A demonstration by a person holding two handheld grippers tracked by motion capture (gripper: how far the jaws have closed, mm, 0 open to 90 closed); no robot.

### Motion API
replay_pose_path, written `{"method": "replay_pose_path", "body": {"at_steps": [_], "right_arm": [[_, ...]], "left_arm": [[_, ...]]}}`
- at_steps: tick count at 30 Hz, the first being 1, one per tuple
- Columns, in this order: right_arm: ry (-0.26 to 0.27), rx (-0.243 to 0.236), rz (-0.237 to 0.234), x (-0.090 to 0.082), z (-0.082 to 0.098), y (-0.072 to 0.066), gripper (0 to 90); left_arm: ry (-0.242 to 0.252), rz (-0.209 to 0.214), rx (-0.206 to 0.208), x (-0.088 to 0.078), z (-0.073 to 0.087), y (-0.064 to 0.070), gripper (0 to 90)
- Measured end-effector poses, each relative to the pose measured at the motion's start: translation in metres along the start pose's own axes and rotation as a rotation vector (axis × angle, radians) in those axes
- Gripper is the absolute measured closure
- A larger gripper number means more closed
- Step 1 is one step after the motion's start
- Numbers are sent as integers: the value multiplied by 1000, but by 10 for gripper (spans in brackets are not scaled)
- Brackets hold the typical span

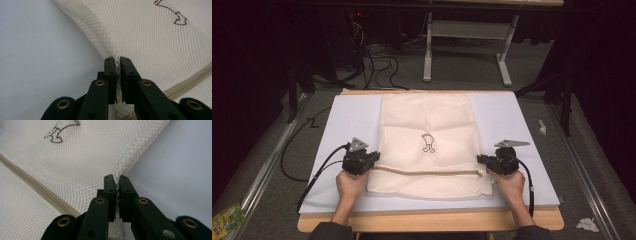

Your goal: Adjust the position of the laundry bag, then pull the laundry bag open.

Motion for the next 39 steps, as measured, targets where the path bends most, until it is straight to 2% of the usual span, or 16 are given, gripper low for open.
{"method": "replay_pose_path", "body": {"at_steps": [9, 13, 17, 18, 19, 22, 26, 30, 35, 39], "right_arm": [[-11, 3, 19, 1, 1, 1, 854], [-9, -2, 40, 2, 2, 1, 821], [-8, -2, 62, 1, 2, 2, 758], [-5, -1, 82, 1, 2, 3, 688], [-5, -1, 82, 1, 2, 3, 688], [11, 18, 85, -1, 3, 5, 588], [27, 22, 90, -4, 2, 4, 544], [42, 23, 97, -7, 2, 3, 534], [47, 24, 108, -9, 6, 3, 530], [43, 53, 94, -11, 11, 4, 465]], "left_arm": [[-3, -1, 2, 0, 3, 1, 831], [4, -5, 15, 1, 5, 1, 792], [17, -3, 15, 1, 5, 0, 732], [26, -8, 15, 1, 5, 0, 672], [30, -9, 14, 1, 6, 0, 672], [42, -14, 14, -1, 7, 0, 606], [65, -10, 19, -4, 6, 2, 565], [85, 9, 29, -10, 8, 7, 540], [81, 32, 44, -8, 15, 15, 515], [79, 50, 48, -4, 19, 21, 493]]}}
Point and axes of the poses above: each handheld gripper's, and its own axes: x roughly forward along the jaws, z roughly out of its underside, y roughly to its right, the point moved 5 cm from there along x, roughly forward along the jaws, and after that the axes turned 14 degrees about -x, right-handed, at the moved point
